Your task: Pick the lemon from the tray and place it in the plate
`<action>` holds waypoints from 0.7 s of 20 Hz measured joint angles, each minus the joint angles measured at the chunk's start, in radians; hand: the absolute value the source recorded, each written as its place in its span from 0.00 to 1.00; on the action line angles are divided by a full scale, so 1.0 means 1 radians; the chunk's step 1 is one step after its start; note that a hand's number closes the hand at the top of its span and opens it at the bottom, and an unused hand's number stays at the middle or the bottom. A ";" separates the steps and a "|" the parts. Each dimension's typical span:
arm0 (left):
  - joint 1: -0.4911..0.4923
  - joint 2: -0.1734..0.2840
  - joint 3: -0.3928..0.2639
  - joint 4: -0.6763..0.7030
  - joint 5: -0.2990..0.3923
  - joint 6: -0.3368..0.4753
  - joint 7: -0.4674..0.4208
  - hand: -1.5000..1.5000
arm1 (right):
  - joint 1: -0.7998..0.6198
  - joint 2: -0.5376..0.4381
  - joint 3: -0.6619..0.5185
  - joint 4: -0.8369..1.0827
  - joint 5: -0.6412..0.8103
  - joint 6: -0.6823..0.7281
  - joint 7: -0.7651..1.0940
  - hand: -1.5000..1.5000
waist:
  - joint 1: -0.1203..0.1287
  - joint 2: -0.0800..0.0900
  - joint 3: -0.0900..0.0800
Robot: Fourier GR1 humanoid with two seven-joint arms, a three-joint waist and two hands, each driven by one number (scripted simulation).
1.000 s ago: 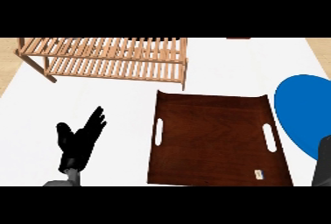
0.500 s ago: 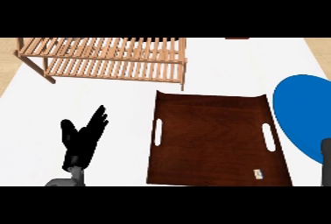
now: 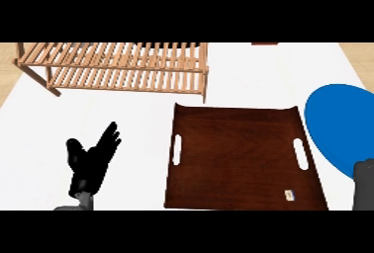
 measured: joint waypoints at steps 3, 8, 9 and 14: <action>0.001 0.003 0.003 -0.008 0.003 -0.001 0.011 0.50 | 0.074 0.069 0.110 -0.131 -0.081 -0.016 -0.009 0.00 | -0.003 -0.001 -0.001; 0.009 0.008 0.006 -0.004 0.005 -0.013 0.001 0.50 | 0.255 0.136 0.327 -0.304 -0.163 -0.033 0.018 0.00 | -0.001 0.000 -0.002; 0.016 0.011 0.004 -0.020 0.006 -0.015 0.013 0.50 | 0.283 0.142 0.363 -0.330 -0.162 -0.034 0.033 0.00 | 0.001 0.000 -0.002; 0.014 0.017 0.013 -0.027 0.013 -0.024 0.015 0.50 | 0.395 0.158 0.525 -0.372 -0.106 -0.057 0.145 0.00 | 0.005 0.003 -0.003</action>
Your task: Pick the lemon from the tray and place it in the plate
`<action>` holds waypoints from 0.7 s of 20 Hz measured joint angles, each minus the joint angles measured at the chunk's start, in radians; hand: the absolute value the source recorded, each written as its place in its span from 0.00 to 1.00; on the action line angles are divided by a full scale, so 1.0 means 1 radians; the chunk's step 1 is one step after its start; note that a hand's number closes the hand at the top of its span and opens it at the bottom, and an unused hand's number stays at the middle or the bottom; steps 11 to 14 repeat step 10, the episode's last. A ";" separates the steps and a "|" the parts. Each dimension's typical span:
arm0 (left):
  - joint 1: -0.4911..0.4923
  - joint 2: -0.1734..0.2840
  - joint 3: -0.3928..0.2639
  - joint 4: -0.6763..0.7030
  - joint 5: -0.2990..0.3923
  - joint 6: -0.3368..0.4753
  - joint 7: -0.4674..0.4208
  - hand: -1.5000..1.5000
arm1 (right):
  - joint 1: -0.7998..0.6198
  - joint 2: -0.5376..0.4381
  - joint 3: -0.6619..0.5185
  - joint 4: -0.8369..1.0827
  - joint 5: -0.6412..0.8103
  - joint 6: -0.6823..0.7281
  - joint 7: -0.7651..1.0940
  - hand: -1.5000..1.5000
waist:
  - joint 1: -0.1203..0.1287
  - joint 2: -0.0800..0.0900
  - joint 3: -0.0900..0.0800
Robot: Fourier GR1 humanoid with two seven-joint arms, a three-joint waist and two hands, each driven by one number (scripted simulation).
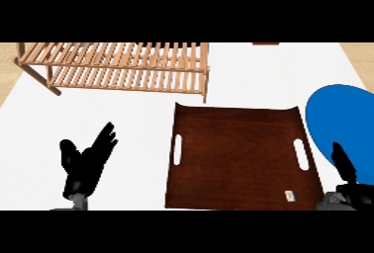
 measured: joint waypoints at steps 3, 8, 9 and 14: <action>0.004 -0.006 -0.009 -0.001 -0.013 0.007 0.002 0.50 | 0.054 0.003 0.063 -0.024 0.054 -0.006 0.080 0.00 | 0.000 0.001 0.000; 0.010 -0.006 -0.008 0.002 -0.011 -0.002 -0.011 0.50 | 0.086 0.006 0.123 -0.010 0.151 -0.014 0.210 0.00 | 0.002 0.002 0.000; 0.011 -0.009 -0.011 0.004 -0.016 0.002 -0.016 0.50 | 0.080 0.006 0.126 -0.006 0.174 -0.014 0.236 0.00 | 0.003 0.003 0.000; 0.004 -0.008 -0.006 0.003 -0.012 0.002 -0.005 0.50 | 0.082 0.006 0.132 0.001 0.192 -0.017 0.258 0.00 | 0.002 0.003 0.000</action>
